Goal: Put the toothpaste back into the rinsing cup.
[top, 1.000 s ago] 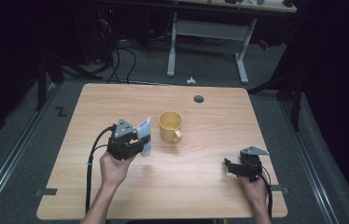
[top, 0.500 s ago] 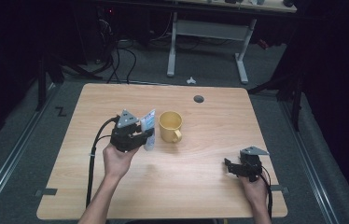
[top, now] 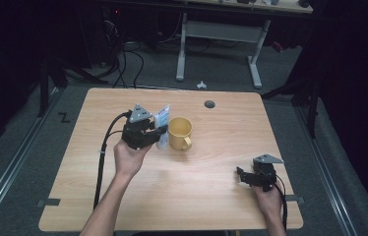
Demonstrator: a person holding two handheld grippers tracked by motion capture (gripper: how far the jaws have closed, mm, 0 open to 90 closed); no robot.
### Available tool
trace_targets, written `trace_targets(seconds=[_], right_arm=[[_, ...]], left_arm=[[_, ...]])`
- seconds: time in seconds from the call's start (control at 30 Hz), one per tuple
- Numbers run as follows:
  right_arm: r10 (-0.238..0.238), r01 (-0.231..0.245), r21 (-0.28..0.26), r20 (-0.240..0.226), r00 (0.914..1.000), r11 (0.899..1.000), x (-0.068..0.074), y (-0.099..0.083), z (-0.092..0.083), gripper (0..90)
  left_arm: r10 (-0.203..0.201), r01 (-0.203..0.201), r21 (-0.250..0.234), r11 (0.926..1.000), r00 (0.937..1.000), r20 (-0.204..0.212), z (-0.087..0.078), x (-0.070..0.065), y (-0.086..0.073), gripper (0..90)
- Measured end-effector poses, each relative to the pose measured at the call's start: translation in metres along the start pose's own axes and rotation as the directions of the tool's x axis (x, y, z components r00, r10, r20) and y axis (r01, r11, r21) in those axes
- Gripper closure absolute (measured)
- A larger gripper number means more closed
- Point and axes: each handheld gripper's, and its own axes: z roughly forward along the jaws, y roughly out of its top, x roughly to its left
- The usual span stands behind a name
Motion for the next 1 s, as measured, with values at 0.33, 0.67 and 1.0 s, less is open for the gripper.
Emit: trace_targets(seconds=[0.33, 0.67, 1.0], right_arm=[[-0.002, 0.002, 0.0, -0.001, 1.0, 1.0, 0.0, 0.0, 0.0, 23.4], [-0.002, 0.002, 0.0, -0.001, 1.0, 1.0, 0.0, 0.0, 0.0, 23.5], [0.001, -0.001, 0.0, -0.002, 1.0, 1.0, 0.0, 0.0, 0.0, 23.9]], left_arm=[[0.02, -0.02, -0.017, 0.9997, 0.9998, 0.01, 0.015, -0.003, 0.023, 67.5], [0.003, -0.003, -0.049, 0.9988, 0.9999, 0.013, 0.03, 0.0, 0.033, 68.0], [0.031, -0.032, -0.026, 0.9992, 0.999, -0.031, 0.055, -0.004, 0.044, 67.8]])
